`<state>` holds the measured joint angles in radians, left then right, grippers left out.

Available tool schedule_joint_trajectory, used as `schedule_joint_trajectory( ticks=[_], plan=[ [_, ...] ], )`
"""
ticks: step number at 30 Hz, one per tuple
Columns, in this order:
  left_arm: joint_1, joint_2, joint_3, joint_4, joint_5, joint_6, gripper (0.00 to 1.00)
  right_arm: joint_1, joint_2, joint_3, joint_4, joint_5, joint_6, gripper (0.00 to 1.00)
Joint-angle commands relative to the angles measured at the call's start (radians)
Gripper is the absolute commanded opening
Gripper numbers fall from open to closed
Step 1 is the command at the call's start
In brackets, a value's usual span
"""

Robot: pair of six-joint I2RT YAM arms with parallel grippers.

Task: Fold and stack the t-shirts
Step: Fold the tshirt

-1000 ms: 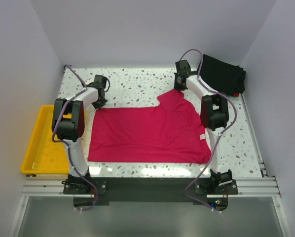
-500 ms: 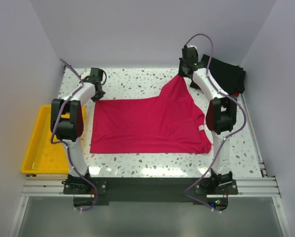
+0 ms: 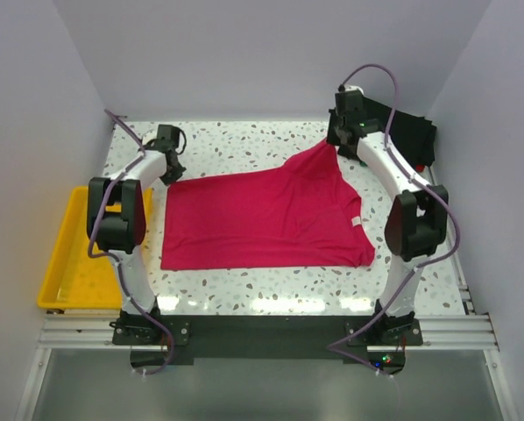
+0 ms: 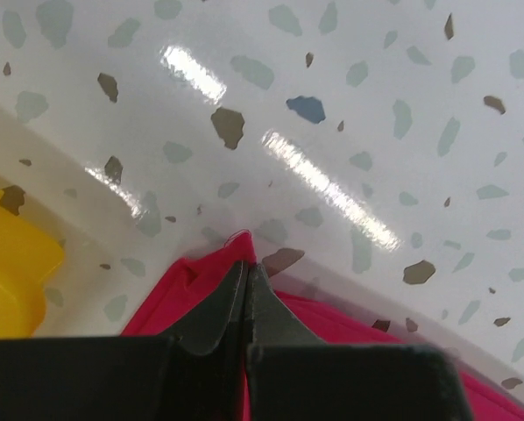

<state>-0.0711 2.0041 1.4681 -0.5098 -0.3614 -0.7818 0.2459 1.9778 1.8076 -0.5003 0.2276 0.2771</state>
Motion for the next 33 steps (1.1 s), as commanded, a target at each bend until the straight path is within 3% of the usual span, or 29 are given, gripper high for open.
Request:
schedule_joint_trajectory(
  ticks=[1, 18, 33],
  plan=[
    [0.01, -0.093, -0.07, 0.045, 0.019, -0.01, 0.0, -0.004, -0.141, -0.136, 0.062, 0.033, 0.039, 0.0],
    [0.01, -0.361, -0.428, 0.175, 0.058, -0.12, 0.0, 0.012, -0.663, -0.779, 0.088, -0.007, 0.205, 0.0],
    [0.008, -0.515, -0.574, 0.208, 0.062, -0.116, 0.0, 0.012, -0.82, -0.965, 0.088, -0.08, 0.217, 0.0]
  ],
)
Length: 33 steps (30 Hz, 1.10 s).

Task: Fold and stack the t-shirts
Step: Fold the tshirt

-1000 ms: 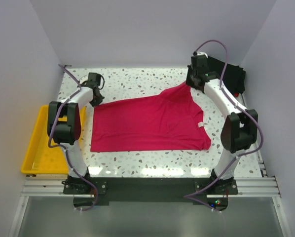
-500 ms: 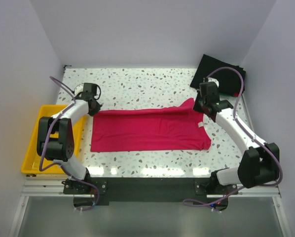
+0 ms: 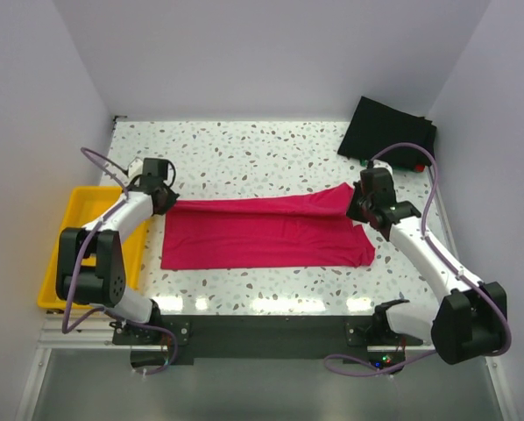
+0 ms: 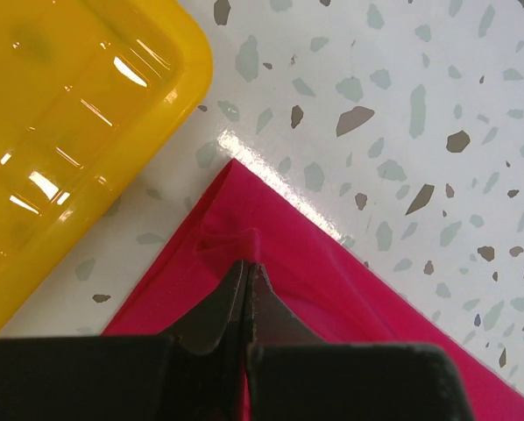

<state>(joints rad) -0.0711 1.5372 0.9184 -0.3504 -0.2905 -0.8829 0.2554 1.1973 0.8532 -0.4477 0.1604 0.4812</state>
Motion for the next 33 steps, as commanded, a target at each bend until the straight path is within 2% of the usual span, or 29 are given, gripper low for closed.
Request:
schedule_joint_trajectory(
  ticks=[1, 8, 17, 33],
  plan=[
    [0.008, -0.054, -0.03, 0.048, -0.007, -0.013, 0.0, 0.004, -0.042, -0.014, 0.034, -0.013, 0.014, 0.0],
    [0.008, -0.097, -0.099, 0.06, 0.002, -0.004, 0.0, 0.004, -0.064, -0.035, 0.02, -0.016, 0.008, 0.0],
    [0.008, -0.14, -0.185, 0.088, 0.019, 0.004, 0.0, 0.004, -0.096, -0.158, 0.043, -0.051, 0.028, 0.0],
    [0.008, -0.196, -0.202, 0.068, 0.016, 0.012, 0.0, 0.004, -0.157, -0.135, -0.014, -0.045, 0.037, 0.0]
  ],
)
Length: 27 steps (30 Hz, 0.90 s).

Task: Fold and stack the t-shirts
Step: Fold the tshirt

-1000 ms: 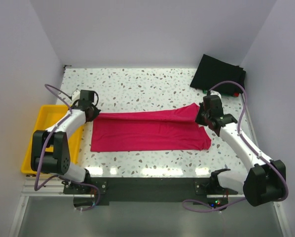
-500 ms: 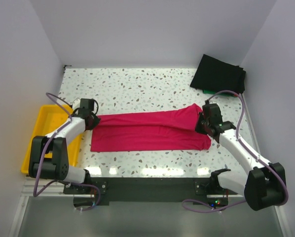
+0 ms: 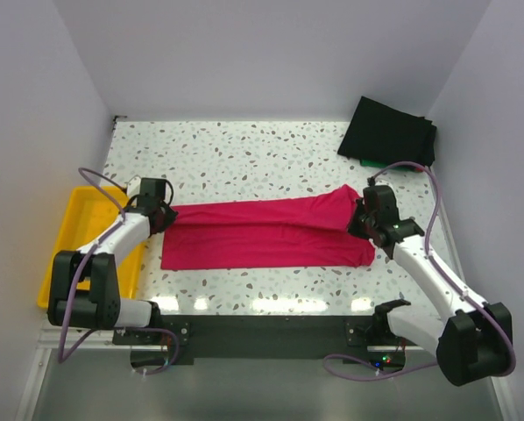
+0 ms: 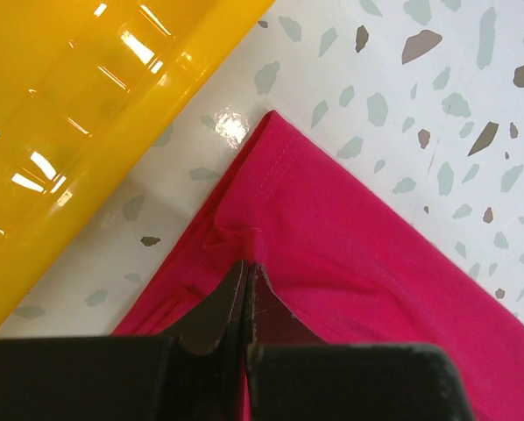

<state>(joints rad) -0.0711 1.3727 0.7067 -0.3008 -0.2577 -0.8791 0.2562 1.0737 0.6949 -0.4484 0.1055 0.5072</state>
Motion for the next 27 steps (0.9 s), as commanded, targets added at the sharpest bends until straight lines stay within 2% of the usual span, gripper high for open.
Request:
schedule_joint_trajectory(
  ticks=[1, 9, 11, 12, 13, 14, 15, 16, 18, 23, 27],
  plan=[
    [0.008, -0.037, 0.011, 0.017, -0.018, 0.008, 0.0, 0.003, -0.043, 0.023, -0.018, 0.01, 0.011, 0.0],
    [0.008, -0.04, -0.038, 0.028, -0.02, 0.009, 0.0, 0.003, -0.081, -0.044, -0.006, -0.03, 0.024, 0.0],
    [0.008, -0.044, -0.049, 0.034, -0.017, 0.008, 0.06, 0.002, -0.09, -0.069, 0.0, -0.062, 0.028, 0.04],
    [0.008, -0.049, -0.052, 0.034, -0.015, 0.008, 0.1, 0.002, -0.093, -0.075, 0.01, -0.072, 0.027, 0.15],
    [0.008, -0.057, -0.052, 0.035, -0.014, 0.008, 0.19, 0.003, -0.098, -0.081, 0.013, -0.081, 0.028, 0.21],
    [0.008, -0.063, -0.053, 0.038, -0.009, 0.009, 0.22, 0.003, -0.103, -0.087, 0.019, -0.099, 0.025, 0.27],
    [0.008, -0.069, -0.053, 0.042, -0.006, 0.011, 0.27, 0.003, -0.113, -0.087, 0.027, -0.104, 0.022, 0.38],
    [0.008, -0.086, -0.053, 0.04, -0.003, 0.011, 0.35, 0.003, -0.118, -0.086, 0.027, -0.104, 0.014, 0.42],
    [0.008, -0.11, -0.043, 0.037, 0.003, 0.011, 0.43, 0.003, -0.124, -0.068, 0.025, -0.128, -0.004, 0.47],
    [0.008, -0.112, -0.009, 0.04, 0.032, 0.012, 0.44, 0.005, -0.055, -0.012, 0.083, -0.162, -0.032, 0.5],
    [-0.012, -0.057, 0.026, 0.054, 0.051, 0.014, 0.41, 0.034, 0.096, 0.055, 0.148, -0.175, -0.038, 0.5]
  ],
)
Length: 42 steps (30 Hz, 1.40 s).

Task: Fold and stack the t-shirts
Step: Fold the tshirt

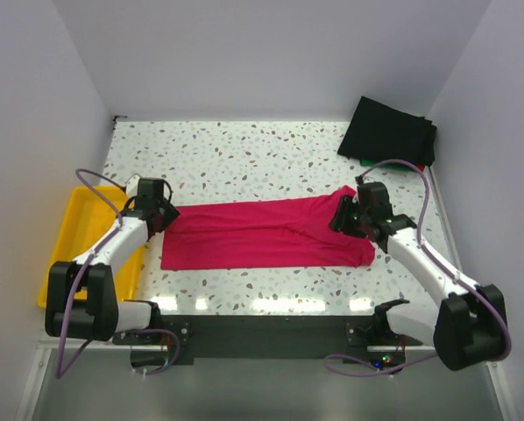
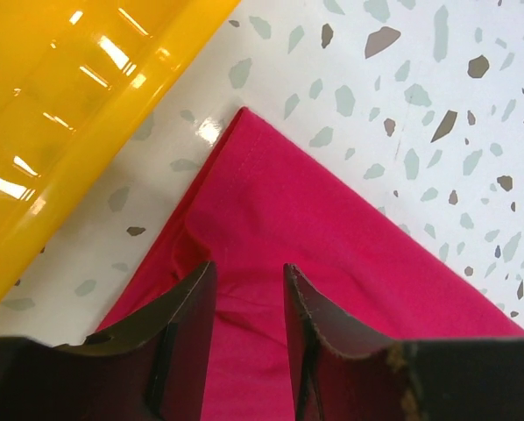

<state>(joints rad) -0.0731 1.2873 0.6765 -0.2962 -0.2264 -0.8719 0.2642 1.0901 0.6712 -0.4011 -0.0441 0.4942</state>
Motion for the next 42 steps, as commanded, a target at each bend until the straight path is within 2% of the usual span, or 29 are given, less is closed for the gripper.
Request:
schedule_joint_trajectory(
  ticks=[1, 4, 11, 22, 25, 29, 30, 34, 42],
  plan=[
    [-0.016, 0.043, 0.066, 0.048, 0.016, 0.01, 0.4, 0.036, 0.137, 0.094, 0.113, -0.013, -0.029, 0.5],
    [-0.06, 0.086, 0.104, 0.046, 0.012, 0.014, 0.38, 0.096, 0.25, 0.174, 0.165, 0.041, -0.043, 0.5],
    [-0.135, 0.142, 0.149, 0.042, -0.005, 0.008, 0.36, 0.125, 0.434, 0.266, 0.246, 0.144, -0.046, 0.51],
    [-0.186, 0.175, 0.172, 0.039, -0.008, 0.001, 0.34, 0.242, 0.591, 0.309, 0.26, 0.234, -0.043, 0.51],
    [-0.188, 0.17, 0.17, 0.032, -0.017, 0.004, 0.34, 0.271, 0.579, 0.291, 0.249, 0.266, -0.037, 0.49],
    [-0.186, 0.167, 0.169, 0.029, -0.024, 0.005, 0.34, 0.297, 0.525, 0.255, 0.231, 0.288, -0.013, 0.33],
    [-0.186, 0.167, 0.167, 0.029, -0.024, 0.005, 0.34, 0.308, 0.512, 0.248, 0.228, 0.293, 0.0, 0.31],
    [-0.186, 0.173, 0.166, 0.031, -0.021, 0.007, 0.34, 0.325, 0.447, 0.206, 0.214, 0.293, 0.015, 0.28],
    [-0.186, 0.184, 0.164, 0.035, -0.019, 0.011, 0.34, 0.351, 0.344, 0.097, 0.235, 0.176, 0.056, 0.26]
  ],
)
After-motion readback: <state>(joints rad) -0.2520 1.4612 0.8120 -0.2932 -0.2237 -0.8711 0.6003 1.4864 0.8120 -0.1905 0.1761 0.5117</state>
